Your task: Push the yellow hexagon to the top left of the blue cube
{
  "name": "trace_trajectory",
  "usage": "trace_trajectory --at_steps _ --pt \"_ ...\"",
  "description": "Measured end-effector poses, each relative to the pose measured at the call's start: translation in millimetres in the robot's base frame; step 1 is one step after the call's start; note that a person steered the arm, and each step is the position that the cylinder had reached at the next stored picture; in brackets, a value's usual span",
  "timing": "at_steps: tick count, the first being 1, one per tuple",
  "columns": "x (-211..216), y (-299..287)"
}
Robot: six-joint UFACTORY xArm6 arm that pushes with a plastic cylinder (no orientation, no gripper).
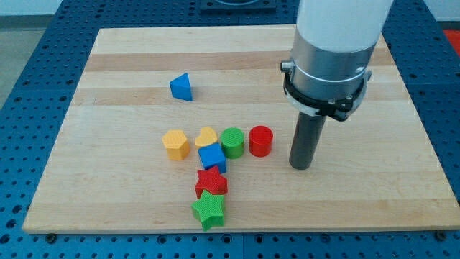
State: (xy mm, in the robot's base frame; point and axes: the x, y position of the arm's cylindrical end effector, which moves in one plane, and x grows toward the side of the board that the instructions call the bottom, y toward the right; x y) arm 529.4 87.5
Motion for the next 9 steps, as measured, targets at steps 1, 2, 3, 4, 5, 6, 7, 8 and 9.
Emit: trace_trajectory --at_steps 1,2,3,4,5,6,7,8,9 --pt "0.0 0.0" --pt "4.4 -3.2" --pt "13.1 -15.4" --pt "13.4 -15.9" --pt "13.4 -15.9" --pt "13.4 -18.0" --pt "13.4 -23.0" --pt "13.4 -35.8" --pt "13.4 -52.6"
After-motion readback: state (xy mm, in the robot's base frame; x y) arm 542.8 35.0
